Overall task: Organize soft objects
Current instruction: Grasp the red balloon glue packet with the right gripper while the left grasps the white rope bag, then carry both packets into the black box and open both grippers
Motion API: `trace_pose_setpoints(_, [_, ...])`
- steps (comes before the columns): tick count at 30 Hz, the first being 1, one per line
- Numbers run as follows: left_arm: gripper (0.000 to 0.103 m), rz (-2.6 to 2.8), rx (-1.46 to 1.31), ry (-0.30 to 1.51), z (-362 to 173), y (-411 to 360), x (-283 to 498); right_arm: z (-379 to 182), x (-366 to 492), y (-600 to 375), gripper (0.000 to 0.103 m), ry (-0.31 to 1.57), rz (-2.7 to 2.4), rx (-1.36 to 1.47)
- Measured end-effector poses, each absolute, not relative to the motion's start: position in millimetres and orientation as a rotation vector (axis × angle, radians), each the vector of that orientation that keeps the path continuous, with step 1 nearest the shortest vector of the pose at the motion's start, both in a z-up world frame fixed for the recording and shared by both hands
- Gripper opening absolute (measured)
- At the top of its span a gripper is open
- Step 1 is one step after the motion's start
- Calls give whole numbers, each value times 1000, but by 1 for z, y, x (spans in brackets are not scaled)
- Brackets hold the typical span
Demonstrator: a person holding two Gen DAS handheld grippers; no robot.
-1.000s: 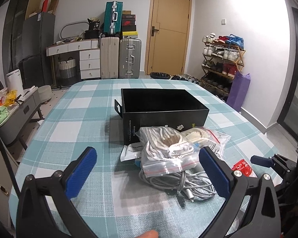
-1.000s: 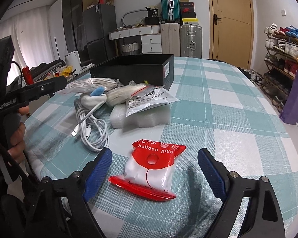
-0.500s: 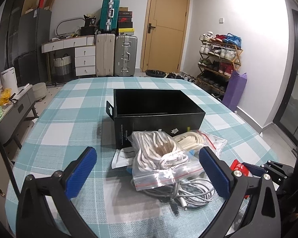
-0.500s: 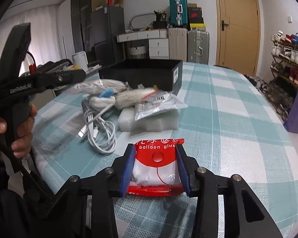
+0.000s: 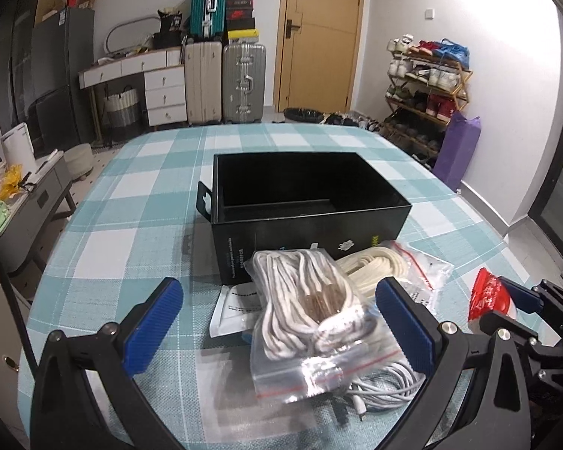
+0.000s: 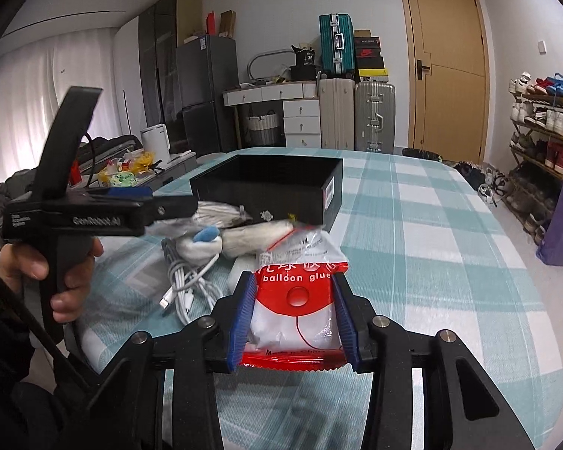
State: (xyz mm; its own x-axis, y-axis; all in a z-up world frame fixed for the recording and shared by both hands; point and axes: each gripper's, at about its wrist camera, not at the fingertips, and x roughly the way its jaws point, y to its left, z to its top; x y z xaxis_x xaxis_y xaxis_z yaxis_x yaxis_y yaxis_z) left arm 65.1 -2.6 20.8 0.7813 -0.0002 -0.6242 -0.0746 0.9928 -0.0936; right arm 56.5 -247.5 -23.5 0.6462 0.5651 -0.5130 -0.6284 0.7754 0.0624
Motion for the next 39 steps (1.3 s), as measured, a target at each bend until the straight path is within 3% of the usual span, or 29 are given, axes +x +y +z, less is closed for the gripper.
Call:
trace_pose_setpoints(6, [101,0,-176,746,12,3,78,-20,62,-242,41,535,695,-125])
trace_pose_setpoints(11, [86,-34,-205,777,8,4,82,-23,67,-240,41,549,702,-115])
trace_pose_setpoints(15, [68,-85,-231,806,5,2,85,-22,70,-238,41,547,709,-118])
trace_pose_setpoints(24, [48,-96,-252,787,8,3,75,-22,76,-236,41,535,722,-100])
trace_pose_setpoints(39, [42,-92,-232,687,33,13,55,-11,75,-240,41,493,718,-65])
